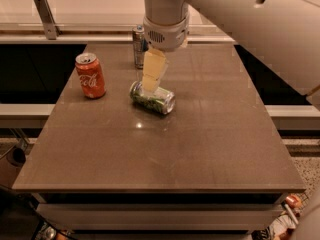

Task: Place green can upright

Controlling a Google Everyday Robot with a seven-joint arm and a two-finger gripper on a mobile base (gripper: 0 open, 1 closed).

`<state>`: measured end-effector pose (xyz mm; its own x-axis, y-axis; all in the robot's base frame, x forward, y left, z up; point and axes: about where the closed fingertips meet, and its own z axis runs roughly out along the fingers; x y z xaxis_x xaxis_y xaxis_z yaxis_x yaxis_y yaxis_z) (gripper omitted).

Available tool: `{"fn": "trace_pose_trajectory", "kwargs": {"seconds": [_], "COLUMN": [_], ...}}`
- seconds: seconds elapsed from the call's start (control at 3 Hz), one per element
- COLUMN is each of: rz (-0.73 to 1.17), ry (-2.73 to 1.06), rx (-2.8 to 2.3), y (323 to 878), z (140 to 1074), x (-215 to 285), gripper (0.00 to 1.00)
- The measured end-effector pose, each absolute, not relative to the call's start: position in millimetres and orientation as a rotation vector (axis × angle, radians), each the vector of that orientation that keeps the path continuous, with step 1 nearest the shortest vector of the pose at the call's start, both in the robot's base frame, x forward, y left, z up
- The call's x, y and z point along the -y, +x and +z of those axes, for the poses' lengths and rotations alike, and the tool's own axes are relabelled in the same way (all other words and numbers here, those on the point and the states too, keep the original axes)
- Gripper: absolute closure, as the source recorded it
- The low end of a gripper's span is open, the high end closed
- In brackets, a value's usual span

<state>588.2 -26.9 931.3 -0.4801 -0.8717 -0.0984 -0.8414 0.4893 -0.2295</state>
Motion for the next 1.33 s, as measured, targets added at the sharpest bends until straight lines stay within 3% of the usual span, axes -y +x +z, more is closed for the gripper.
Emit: {"fn": "trace_pose_trajectory", "kwargs": {"seconds": [1.33], "rz": [-0.068], "ry": [-1.560], "rx": [-2.592], "y": [599], "z": [871], "x": [-1], "gripper": [0.00]}}
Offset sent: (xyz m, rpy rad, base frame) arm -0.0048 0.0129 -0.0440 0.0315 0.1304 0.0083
